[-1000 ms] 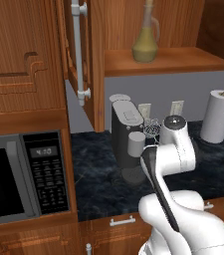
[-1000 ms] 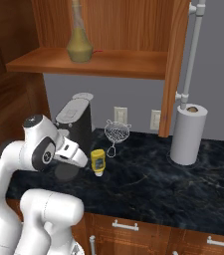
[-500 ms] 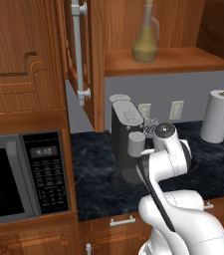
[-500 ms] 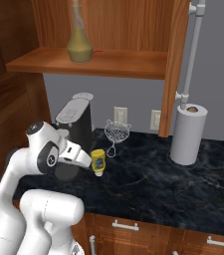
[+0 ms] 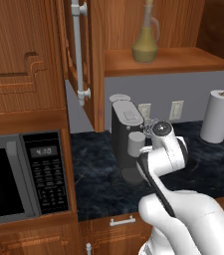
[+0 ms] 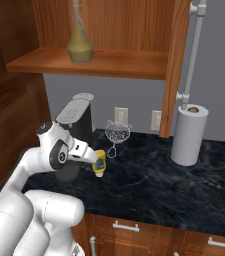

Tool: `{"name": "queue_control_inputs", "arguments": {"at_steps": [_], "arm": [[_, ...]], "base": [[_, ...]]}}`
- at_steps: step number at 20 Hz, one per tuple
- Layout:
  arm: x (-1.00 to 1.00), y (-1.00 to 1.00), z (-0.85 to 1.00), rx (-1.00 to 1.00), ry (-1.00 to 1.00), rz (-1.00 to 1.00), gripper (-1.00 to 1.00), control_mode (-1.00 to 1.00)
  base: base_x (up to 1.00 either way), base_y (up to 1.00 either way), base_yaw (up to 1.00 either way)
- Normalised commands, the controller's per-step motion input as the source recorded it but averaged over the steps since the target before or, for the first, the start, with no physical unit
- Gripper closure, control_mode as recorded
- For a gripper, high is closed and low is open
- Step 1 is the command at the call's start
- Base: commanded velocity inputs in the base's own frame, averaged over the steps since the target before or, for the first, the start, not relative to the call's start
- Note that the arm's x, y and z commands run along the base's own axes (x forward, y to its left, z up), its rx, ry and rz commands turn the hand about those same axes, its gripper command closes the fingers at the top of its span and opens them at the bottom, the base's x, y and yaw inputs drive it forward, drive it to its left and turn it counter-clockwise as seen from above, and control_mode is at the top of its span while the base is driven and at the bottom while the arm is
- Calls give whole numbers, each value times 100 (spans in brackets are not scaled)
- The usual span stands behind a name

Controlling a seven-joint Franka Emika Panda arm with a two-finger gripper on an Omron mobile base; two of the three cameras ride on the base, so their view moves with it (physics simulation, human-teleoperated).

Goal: Pick the mustard and oil and vinegar bottle from the counter and place them in the cabinet.

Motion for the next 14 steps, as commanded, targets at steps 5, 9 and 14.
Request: {"name": "queue_control_inputs", "arguments": {"at_steps": [5, 9, 14], "arm": [[32, -1, -19, 0, 1, 0, -100, -100], [11, 0, -23, 0, 1, 0, -100, -100], [1, 0, -26, 0, 0, -2, -100, -100]], "base": [[0, 0, 0], [0, 0, 0], [0, 0, 0]]}}
